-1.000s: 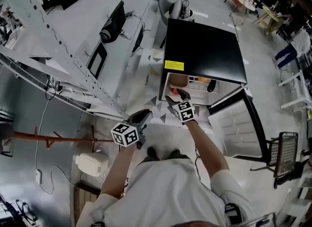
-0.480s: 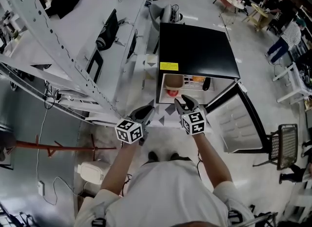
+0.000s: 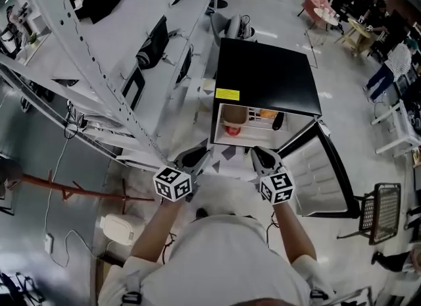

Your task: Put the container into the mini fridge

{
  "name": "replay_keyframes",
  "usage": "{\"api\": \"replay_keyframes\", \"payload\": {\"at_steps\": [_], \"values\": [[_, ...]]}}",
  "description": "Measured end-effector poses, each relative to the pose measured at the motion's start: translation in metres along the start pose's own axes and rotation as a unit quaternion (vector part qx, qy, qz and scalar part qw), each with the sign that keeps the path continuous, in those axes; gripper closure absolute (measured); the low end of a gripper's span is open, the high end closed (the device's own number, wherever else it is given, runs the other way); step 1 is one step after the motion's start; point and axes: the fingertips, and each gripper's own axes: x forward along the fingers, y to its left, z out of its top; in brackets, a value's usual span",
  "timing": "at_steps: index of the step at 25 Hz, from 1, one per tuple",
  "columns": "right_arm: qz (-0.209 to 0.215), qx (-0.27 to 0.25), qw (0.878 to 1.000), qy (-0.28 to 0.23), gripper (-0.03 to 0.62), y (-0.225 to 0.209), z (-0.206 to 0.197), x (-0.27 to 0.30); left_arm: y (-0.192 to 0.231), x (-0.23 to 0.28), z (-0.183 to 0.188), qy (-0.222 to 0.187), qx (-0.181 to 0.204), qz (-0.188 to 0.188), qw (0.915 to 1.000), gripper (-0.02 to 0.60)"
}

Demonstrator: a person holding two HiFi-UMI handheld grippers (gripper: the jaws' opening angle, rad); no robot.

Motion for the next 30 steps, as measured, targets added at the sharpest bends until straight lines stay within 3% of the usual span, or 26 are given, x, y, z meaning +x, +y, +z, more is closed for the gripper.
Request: {"api": "replay_keyframes", "payload": {"at_steps": [13,30], "values": [[-0.007,0.042,0.999,-0.03,0.588,-0.018,-0.003,-0.057,-0.043,-0.008,-0.002,-0.014,0.038,0.024,0.9989,0.514],[-0.003,0.038,0.998,-0.044,0.588,-0.023,0.008,-0.07,-0.048,-0.004,0.004,-0.027,0.031,0.032,0.9986,0.514]]}}
